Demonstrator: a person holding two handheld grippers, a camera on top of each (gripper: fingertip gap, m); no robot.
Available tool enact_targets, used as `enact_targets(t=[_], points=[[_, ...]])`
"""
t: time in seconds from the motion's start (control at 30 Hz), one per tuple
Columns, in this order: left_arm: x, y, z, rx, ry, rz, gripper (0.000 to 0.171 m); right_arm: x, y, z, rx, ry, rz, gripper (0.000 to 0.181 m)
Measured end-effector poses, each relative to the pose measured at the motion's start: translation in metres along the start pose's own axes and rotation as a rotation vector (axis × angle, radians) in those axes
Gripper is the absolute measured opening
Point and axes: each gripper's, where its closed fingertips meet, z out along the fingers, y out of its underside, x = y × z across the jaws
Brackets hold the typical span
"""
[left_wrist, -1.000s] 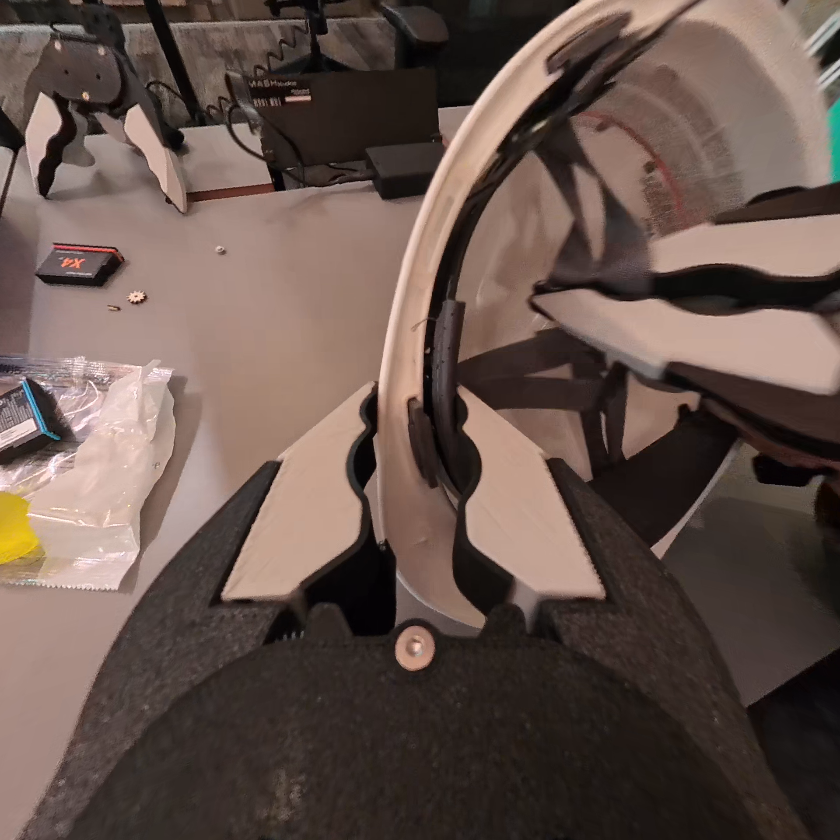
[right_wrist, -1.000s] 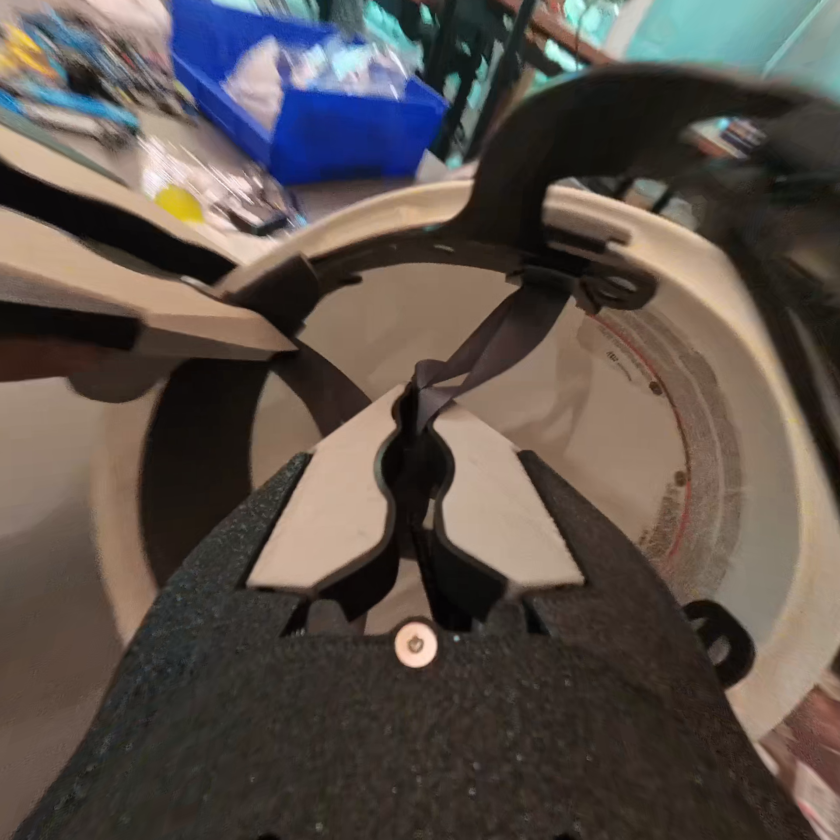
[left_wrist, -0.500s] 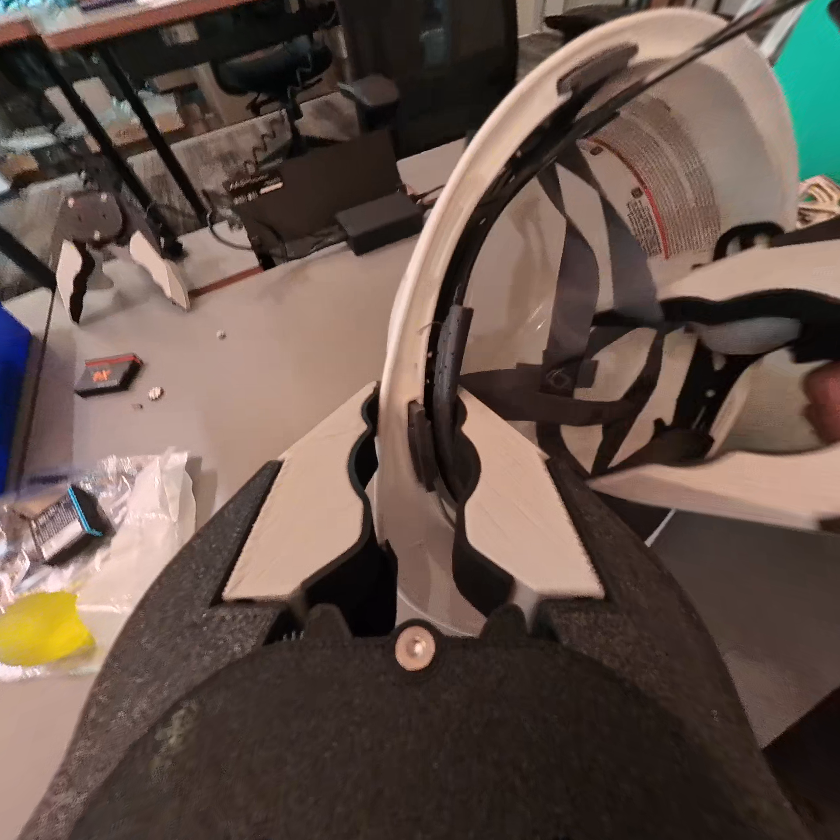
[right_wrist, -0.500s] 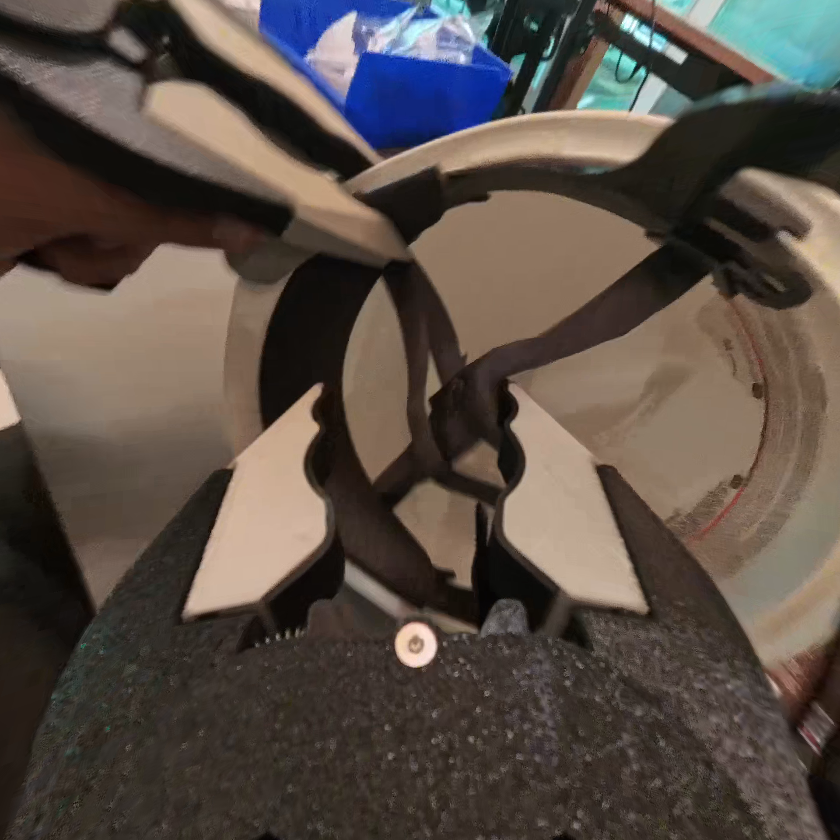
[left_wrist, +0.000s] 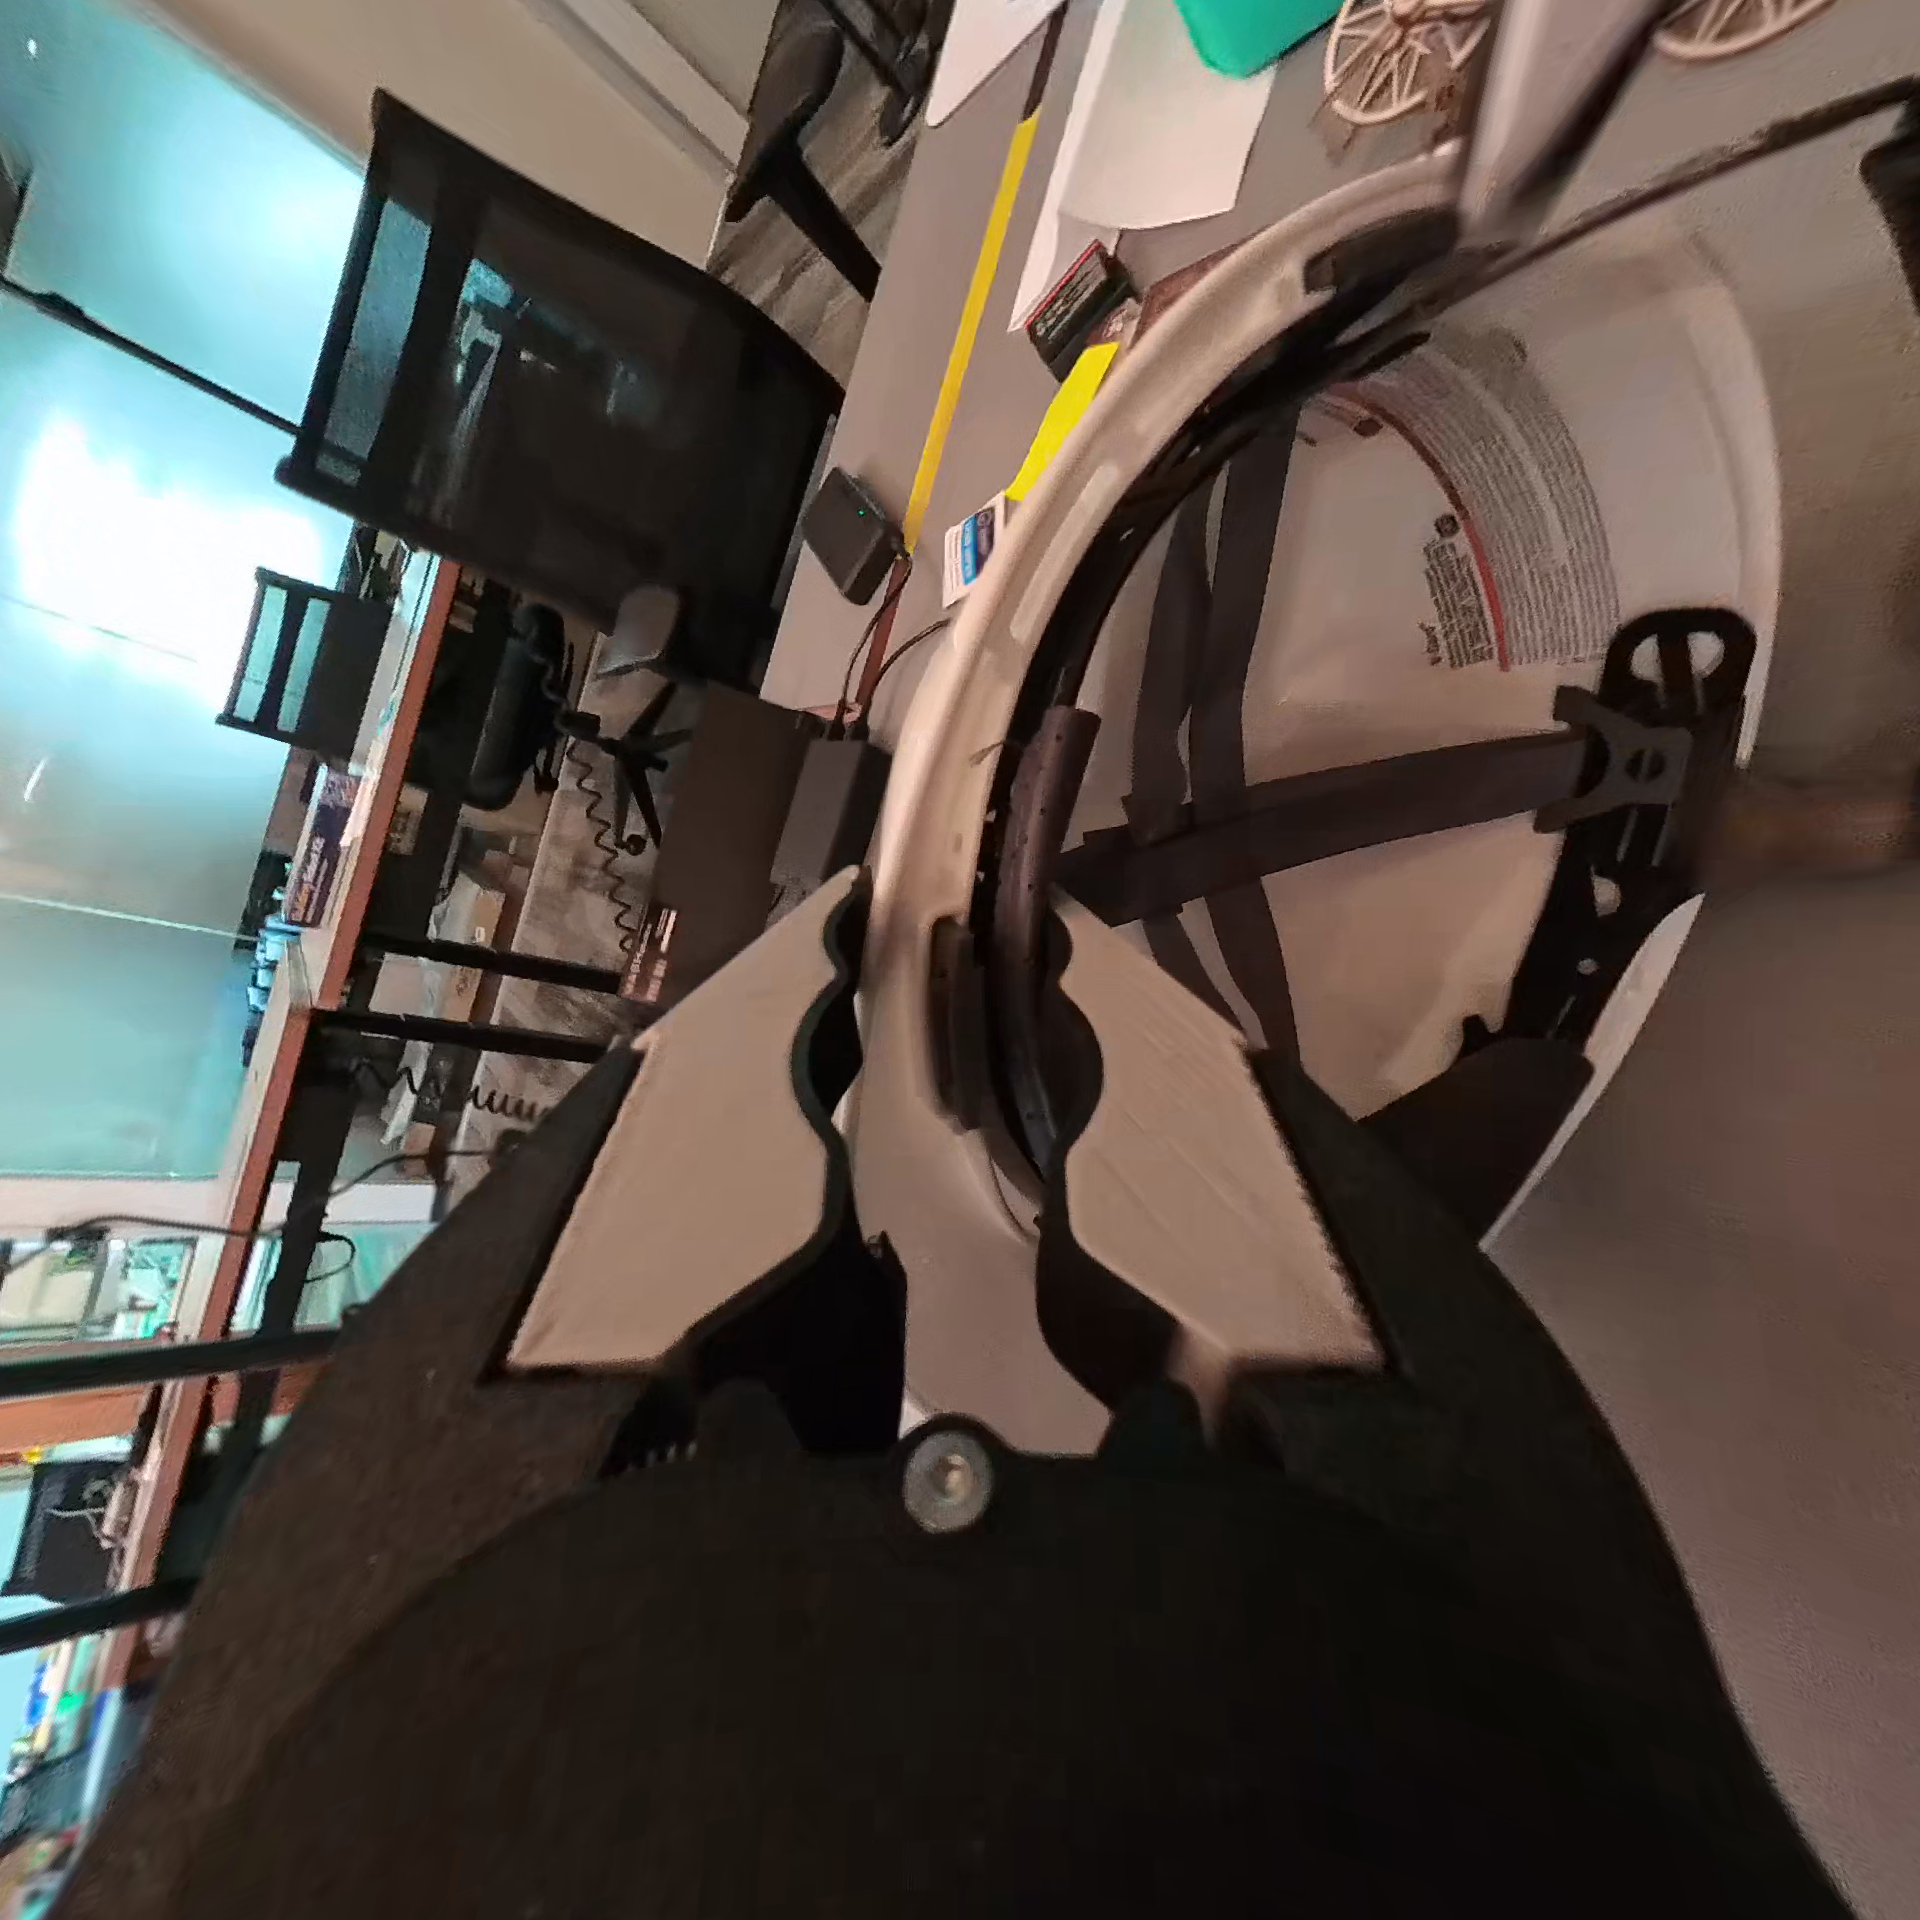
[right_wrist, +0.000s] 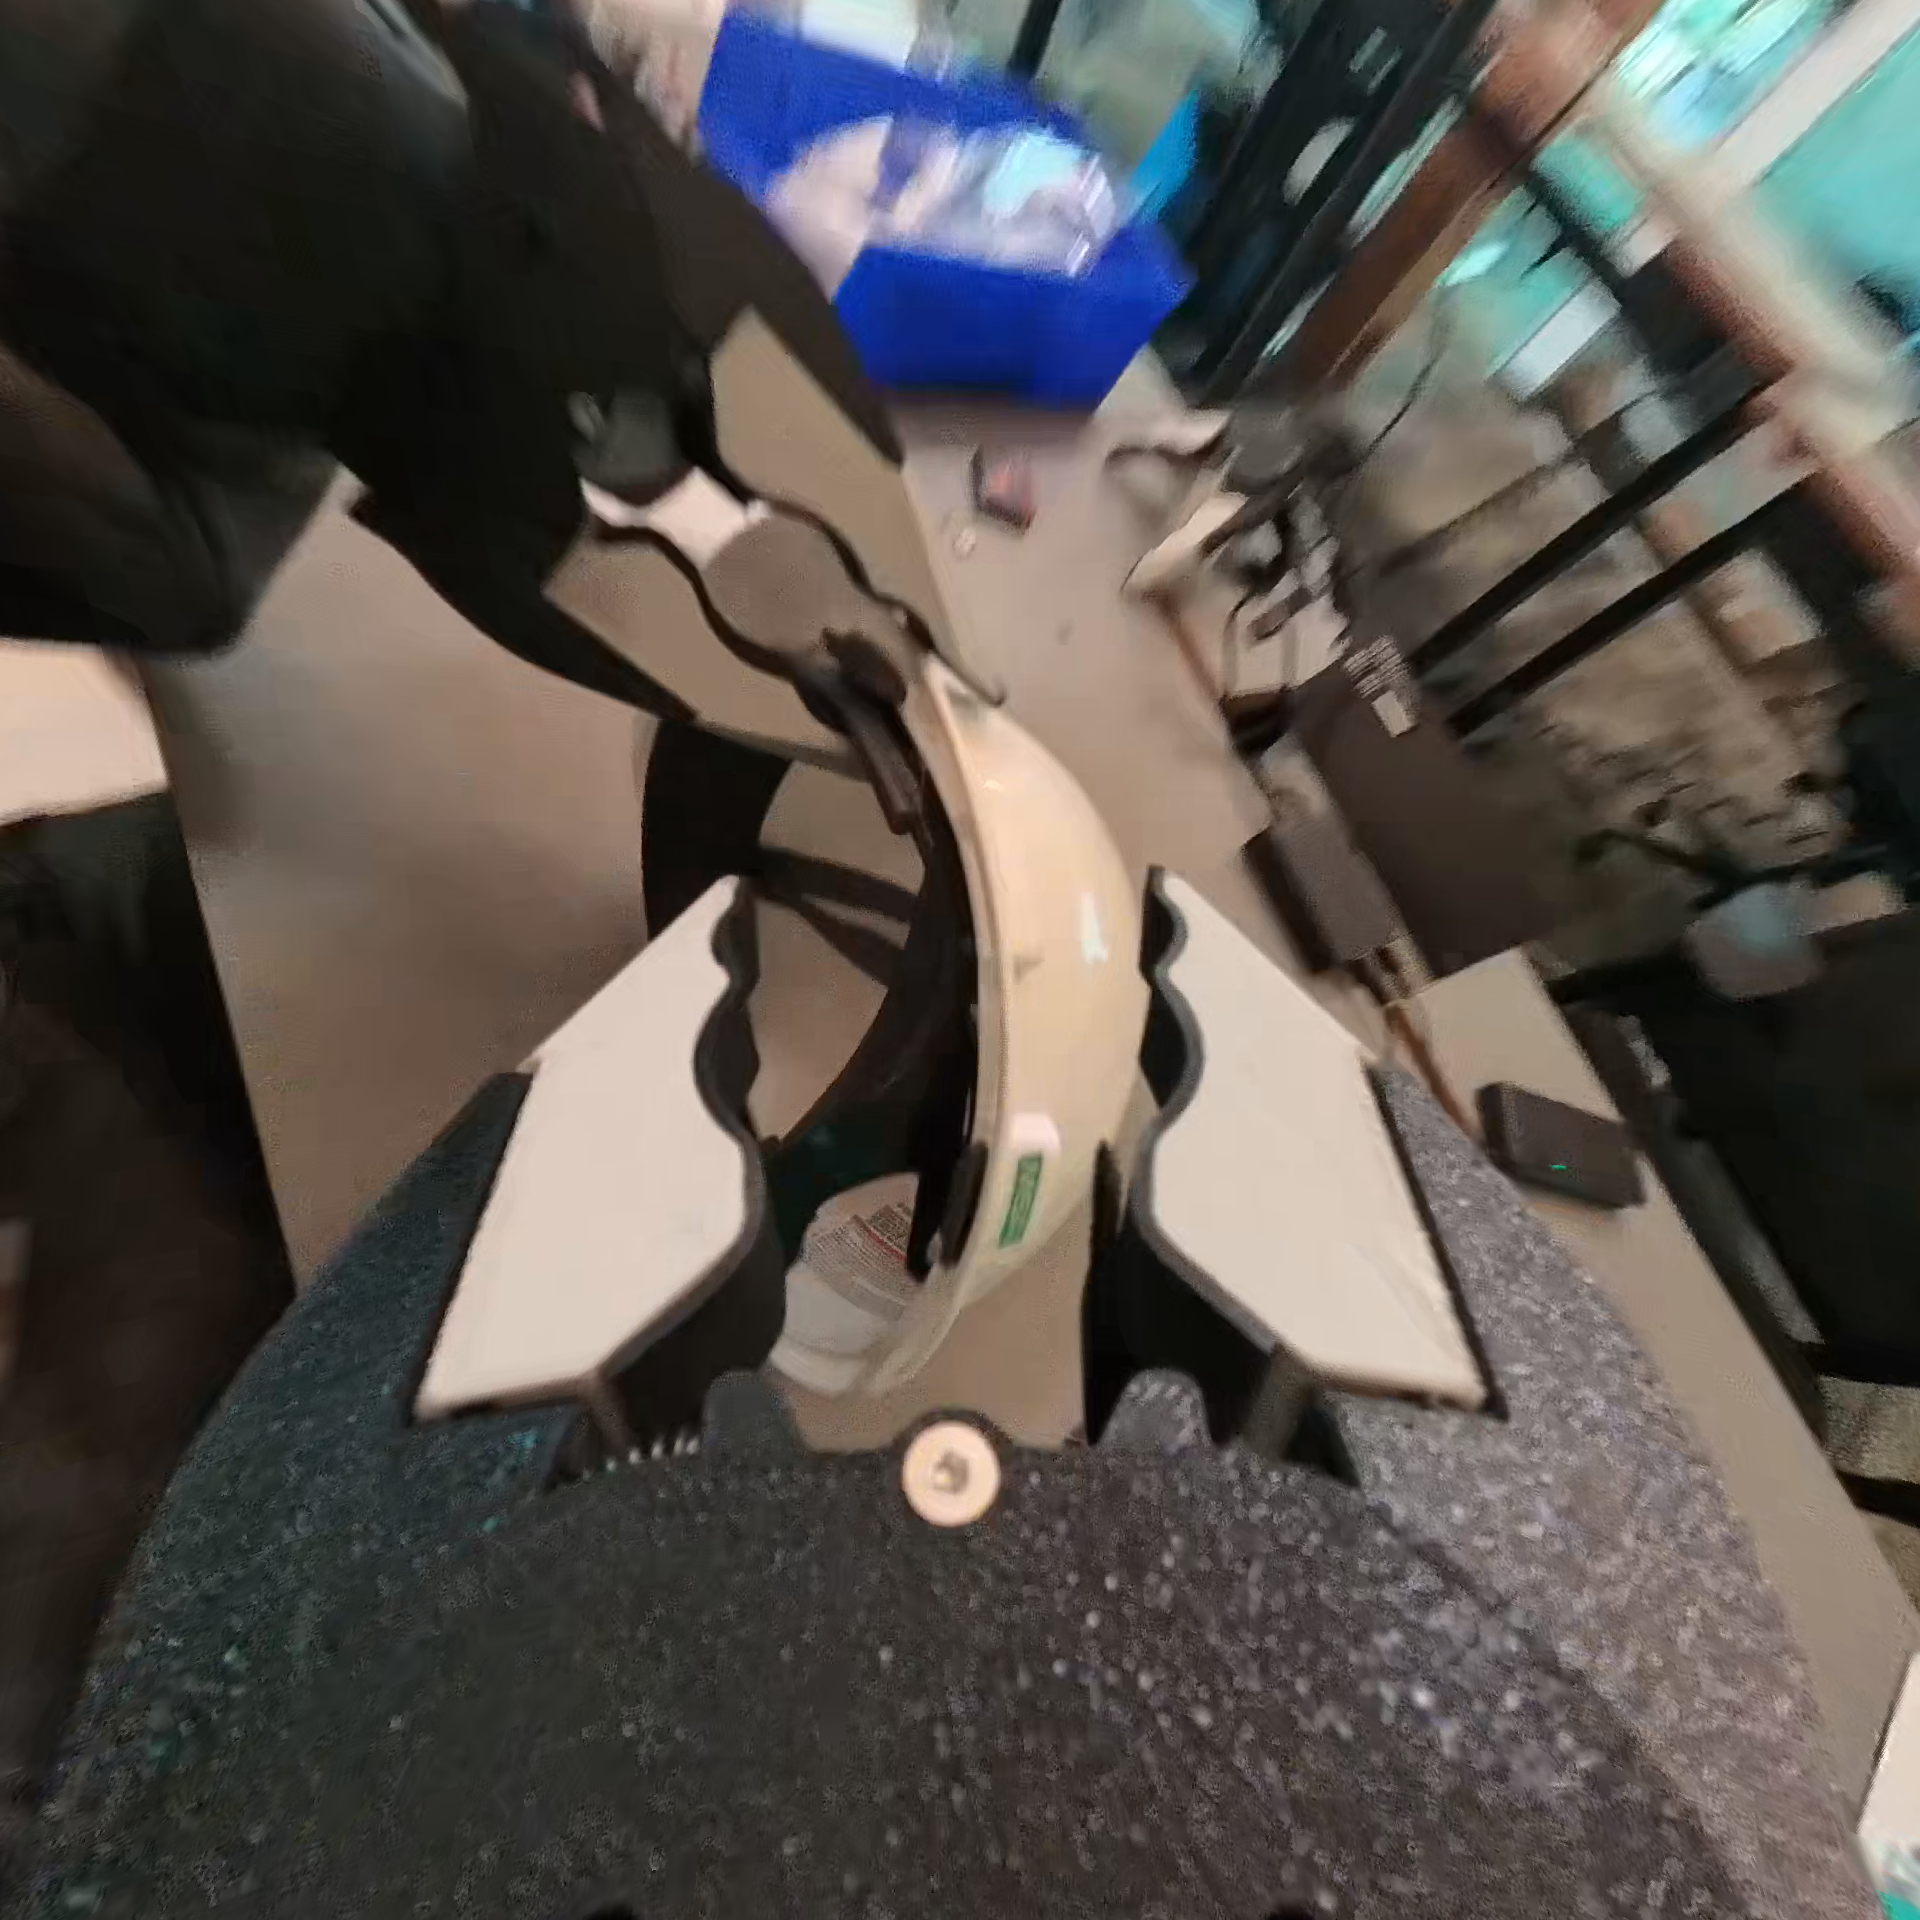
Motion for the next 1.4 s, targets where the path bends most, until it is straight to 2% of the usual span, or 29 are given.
enact_targets(t=[0.07, 0.2, 0.3, 0.37, 0.4, 0.5, 0.6, 0.73, 0.83, 0.93, 0.97, 1.07, 1.13, 1.27, 1.4], points=[[0.005, -0.007, 0.001, 0.019, 0.008, 0.021, 0.029, -0.002, 0.013, 0.027, -0.064, -0.042, -0.055, 0.067], [0.011, -0.012, 0.001, 0.051, 0.002, -0.033, 0.033, 0.002, 0.027, 0.049, -0.130, 0.012, -0.229, 0.027], [0.009, -0.006, -0.006, 0.117, -0.024, -0.170, 0.046, 0.011, 0.032, 0.047, -0.143, 0.032, -0.222, 0.022], [0.010, 0.009, -0.012, 0.144, -0.006, -0.333, 0.071, 0.018, 0.036, 0.044, -0.131, 0.026, -0.179, 0.020], [0.011, 0.019, -0.015, 0.163, 0.003, -0.425, 0.078, 0.018, 0.037, 0.042, -0.111, 0.014, -0.158, 0.019], [0.029, 0.044, -0.007, 0.219, 0.109, -0.665, 0.077, 0.017, 0.038, 0.039, -0.040, -0.016, -0.146, 0.019], [0.046, 0.047, 0.006, 0.288, 0.220, -0.787, 0.067, 0.020, 0.040, 0.039, 0.010, -0.054, -0.074, 0.020], [0.034, 0.046, 0.010, 0.250, 0.166, -0.792, 0.048, 0.024, 0.048, 0.033, -0.027, -0.037, -0.071, 0.034], [0.028, 0.043, 0.008, 0.221, 0.153, -0.781, 0.038, 0.025, 0.041, 0.020, -0.074, 0.101, -0.253, 0.048], [0.025, 0.047, 0.005, 0.183, 0.131, -0.795, 0.036, 0.017, 0.029, 0.011, -0.119, 0.248, -0.481, 0.039], [0.024, 0.049, 0.004, 0.174, 0.121, -0.799, 0.036, 0.010, 0.027, 0.009, -0.127, 0.252, -0.518, 0.037], [0.022, 0.053, 0.001, 0.146, 0.086, -0.812, 0.035, -0.017, 0.009, 0.001, -0.076, 0.180, -0.508, 0.039], [0.021, 0.052, -0.001, 0.138, 0.070, -0.802, 0.035, -0.023, -0.007, 0.008, -0.010, 0.160, -0.488, 0.037], [0.022, 0.044, -0.003, 0.123, 0.053, -0.762, 0.034, -0.014, -0.001, 0.042, -0.043, 0.167, -0.526, 0.036], [0.024, 0.040, -0.005, 0.104, 0.031, -0.751, 0.035, -0.008, 0.001, 0.048, -0.041, 0.179, -0.544, 0.024]])
